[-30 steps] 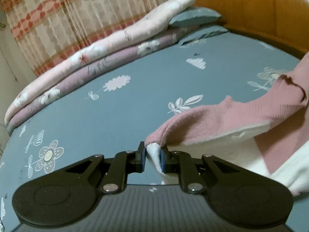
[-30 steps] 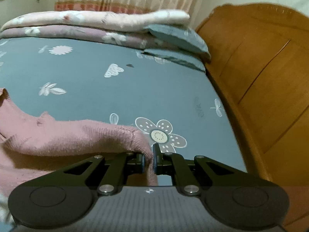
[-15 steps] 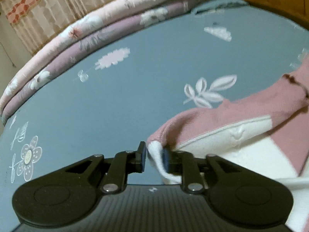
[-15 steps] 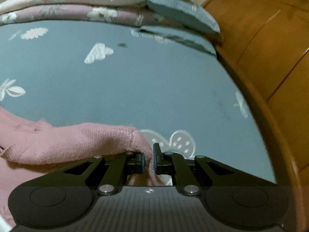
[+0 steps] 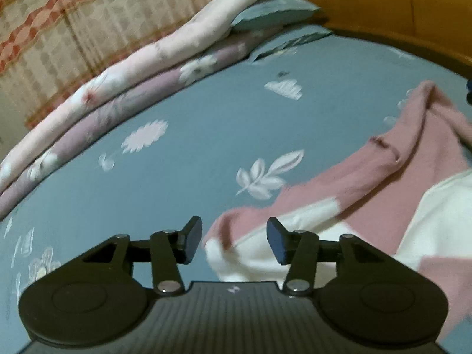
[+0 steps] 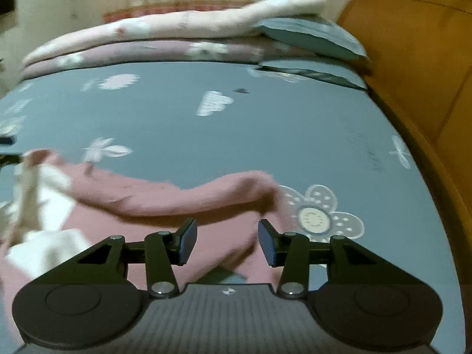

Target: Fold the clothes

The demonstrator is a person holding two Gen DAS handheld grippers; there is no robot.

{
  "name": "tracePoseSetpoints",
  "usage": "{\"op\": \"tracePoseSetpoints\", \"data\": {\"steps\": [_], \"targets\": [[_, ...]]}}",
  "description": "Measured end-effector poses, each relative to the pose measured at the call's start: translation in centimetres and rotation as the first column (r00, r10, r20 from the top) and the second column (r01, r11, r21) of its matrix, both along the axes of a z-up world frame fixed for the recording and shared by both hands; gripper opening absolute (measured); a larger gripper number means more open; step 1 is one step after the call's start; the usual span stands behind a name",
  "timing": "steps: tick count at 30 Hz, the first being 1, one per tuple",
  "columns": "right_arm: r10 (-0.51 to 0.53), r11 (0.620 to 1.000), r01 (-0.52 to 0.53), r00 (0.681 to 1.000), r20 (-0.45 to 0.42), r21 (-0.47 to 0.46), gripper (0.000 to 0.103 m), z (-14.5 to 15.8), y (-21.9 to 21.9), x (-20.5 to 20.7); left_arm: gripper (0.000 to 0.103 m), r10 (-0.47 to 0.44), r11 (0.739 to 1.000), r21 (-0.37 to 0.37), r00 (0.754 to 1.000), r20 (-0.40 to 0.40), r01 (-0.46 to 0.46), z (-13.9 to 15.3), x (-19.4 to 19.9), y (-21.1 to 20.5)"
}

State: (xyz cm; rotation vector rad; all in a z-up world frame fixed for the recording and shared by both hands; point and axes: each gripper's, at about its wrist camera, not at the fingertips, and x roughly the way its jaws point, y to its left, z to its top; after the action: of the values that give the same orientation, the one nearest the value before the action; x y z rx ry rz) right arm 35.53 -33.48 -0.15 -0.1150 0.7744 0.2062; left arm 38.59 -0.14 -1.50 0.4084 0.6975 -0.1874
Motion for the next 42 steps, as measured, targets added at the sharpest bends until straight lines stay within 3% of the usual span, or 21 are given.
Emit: {"op": "tracePoseSetpoints", "data": {"steps": [2,8,16,22,28,29,31,33,37,39,42], "targets": [[0.065,0.998,-0.065,0.998,0.016,0.004,0.051,1.0,0.4,0.2,0.057,-0.033,0.999,-0.022,0.999,-0.004,0.033,0.6,1.1,-0.3],[0.229,0.973,-0.229,0.973,0.013,0.012,0.050,1.8,2.7,6.4,0.056,-0.111,0.992,-0.068,0.987,-0.114,0.104,-1.4,6.3,-0.5],[0.440,0.885,-0.455,0.886,-0.145,-0.100,0.049,-4.8,5.4,15.1,0.051,-0.249,0.966,-0.133,0.939,-0.238,0.222,-6.3,10.0,0.3],[0.504,0.849,-0.527,0.832,-0.231,-0.046,0.049,-8.6,4.5,16.5,0.051,-0.281,0.958,-0.134,0.919,-0.276,0.253,-8.5,10.1,0.4],[0.505,0.849,-0.525,0.840,-0.200,-0.060,0.049,-9.5,4.5,14.8,0.050,-0.309,0.951,-0.129,0.899,-0.310,0.282,-10.3,10.1,0.4],[0.508,0.845,-0.530,0.838,-0.197,-0.076,0.049,-9.5,4.7,14.4,0.048,-0.310,0.951,-0.120,0.898,-0.312,0.286,-10.2,10.0,0.2],[0.518,0.836,-0.542,0.831,-0.203,-0.086,0.036,-9.3,4.8,14.0,0.041,-0.311,0.950,-0.102,0.897,-0.315,0.294,-10.1,9.8,-0.1],[0.536,0.821,-0.564,0.816,-0.216,-0.096,0.033,-9.2,5.1,13.8,0.034,-0.311,0.950,-0.084,0.897,-0.315,0.300,-10.0,9.4,-0.6],[0.543,0.804,-0.578,0.810,-0.221,-0.142,0.015,-8.8,6.1,12.9,0.002,-0.305,0.951,-0.042,0.904,-0.300,0.307,-9.7,8.4,-1.6],[0.550,0.791,-0.584,0.809,-0.207,-0.183,0.004,-8.5,6.6,12.3,0.002,-0.296,0.952,-0.008,0.919,-0.262,0.305,-9.4,7.9,-2.0],[0.546,0.796,-0.570,0.822,-0.162,-0.204,0.004,-7.5,6.9,12.1,0.001,-0.266,0.963,-0.024,0.942,-0.203,0.267,-8.3,8.3,-1.7]]}}
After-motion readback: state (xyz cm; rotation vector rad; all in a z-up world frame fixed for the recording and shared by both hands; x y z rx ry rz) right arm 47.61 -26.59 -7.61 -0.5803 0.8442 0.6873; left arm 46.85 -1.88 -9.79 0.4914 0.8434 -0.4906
